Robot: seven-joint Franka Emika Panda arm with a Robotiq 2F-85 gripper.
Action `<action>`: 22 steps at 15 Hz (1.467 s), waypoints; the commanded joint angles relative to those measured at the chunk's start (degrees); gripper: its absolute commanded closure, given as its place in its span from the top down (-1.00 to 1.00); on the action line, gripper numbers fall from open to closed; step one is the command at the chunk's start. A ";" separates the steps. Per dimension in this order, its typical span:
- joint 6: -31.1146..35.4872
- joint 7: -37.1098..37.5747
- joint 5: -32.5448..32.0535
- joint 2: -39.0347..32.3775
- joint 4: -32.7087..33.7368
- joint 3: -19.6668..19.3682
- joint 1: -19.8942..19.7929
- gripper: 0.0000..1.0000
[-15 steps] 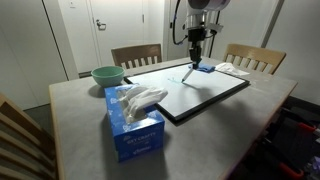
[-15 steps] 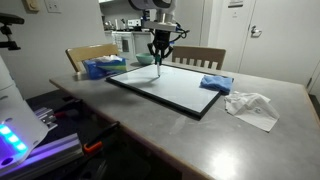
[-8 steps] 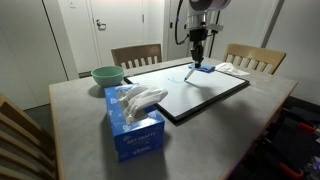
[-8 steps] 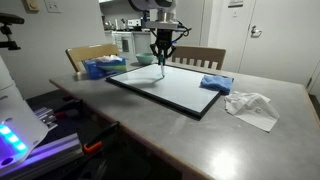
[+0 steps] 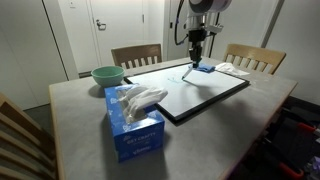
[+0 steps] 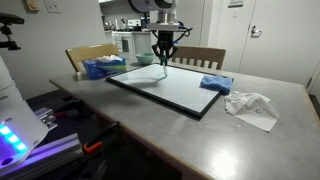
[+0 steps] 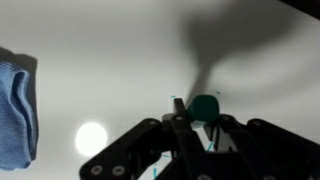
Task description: Use the marker to write number ten on the white board
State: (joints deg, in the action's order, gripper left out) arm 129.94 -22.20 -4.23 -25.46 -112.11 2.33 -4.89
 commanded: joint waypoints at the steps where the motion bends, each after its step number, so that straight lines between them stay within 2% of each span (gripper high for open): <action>1: 2.63 1.17 -1.12 -1.71 0.03 -0.64 0.56 -0.90; 22: 3.65 -0.42 -0.44 -5.80 3.11 0.78 0.99 -0.90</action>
State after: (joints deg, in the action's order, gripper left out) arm 132.98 -22.06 -4.23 -29.51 -110.54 2.83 -3.94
